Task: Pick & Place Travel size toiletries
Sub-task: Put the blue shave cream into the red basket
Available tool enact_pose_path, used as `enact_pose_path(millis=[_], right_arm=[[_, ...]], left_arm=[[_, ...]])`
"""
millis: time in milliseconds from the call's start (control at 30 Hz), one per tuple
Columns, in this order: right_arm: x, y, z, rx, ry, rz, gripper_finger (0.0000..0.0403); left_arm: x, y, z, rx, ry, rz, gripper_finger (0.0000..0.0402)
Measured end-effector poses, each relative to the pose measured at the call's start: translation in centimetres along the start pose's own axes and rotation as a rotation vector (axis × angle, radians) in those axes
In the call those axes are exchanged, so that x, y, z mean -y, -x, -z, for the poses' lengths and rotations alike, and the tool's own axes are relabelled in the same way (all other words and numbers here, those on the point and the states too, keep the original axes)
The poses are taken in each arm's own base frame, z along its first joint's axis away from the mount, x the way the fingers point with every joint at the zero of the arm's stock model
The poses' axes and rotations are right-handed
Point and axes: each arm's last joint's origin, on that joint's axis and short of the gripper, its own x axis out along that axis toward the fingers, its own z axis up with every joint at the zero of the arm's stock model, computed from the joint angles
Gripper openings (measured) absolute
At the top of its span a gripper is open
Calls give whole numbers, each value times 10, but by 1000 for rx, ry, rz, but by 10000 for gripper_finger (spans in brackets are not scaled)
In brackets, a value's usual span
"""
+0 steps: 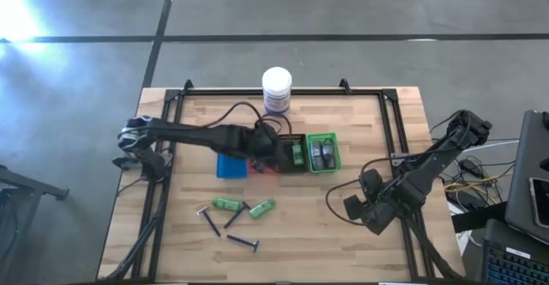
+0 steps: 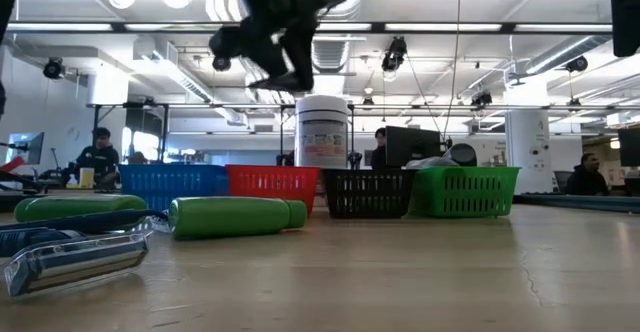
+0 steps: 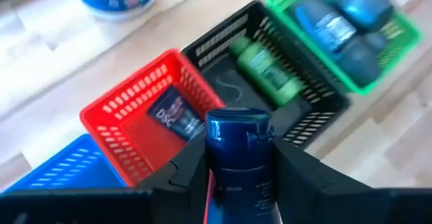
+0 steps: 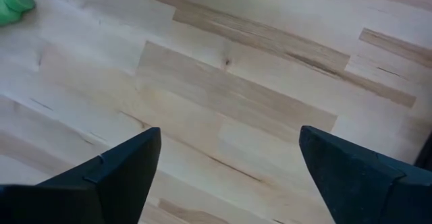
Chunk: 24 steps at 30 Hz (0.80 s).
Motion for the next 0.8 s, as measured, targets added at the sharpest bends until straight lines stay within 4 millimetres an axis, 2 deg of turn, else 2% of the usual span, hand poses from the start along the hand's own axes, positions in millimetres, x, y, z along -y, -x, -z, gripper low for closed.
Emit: enact_pose_path(millis=[233,367,533,800], right_arm=[[0,0,0,5,-30,-2,349],[0,0,-1,22,-56,-10,336],[0,0,-1,22,-67,-11,321],[0,0,-1,22,-86,-12,311]], left_arm=[[-33,-47,-2,-40,128,-1,131],[-51,-67,0,-48,186,-31,131],[-68,-79,0,-52,214,-81,131],[-65,-82,-6,8,275,-20,148]])
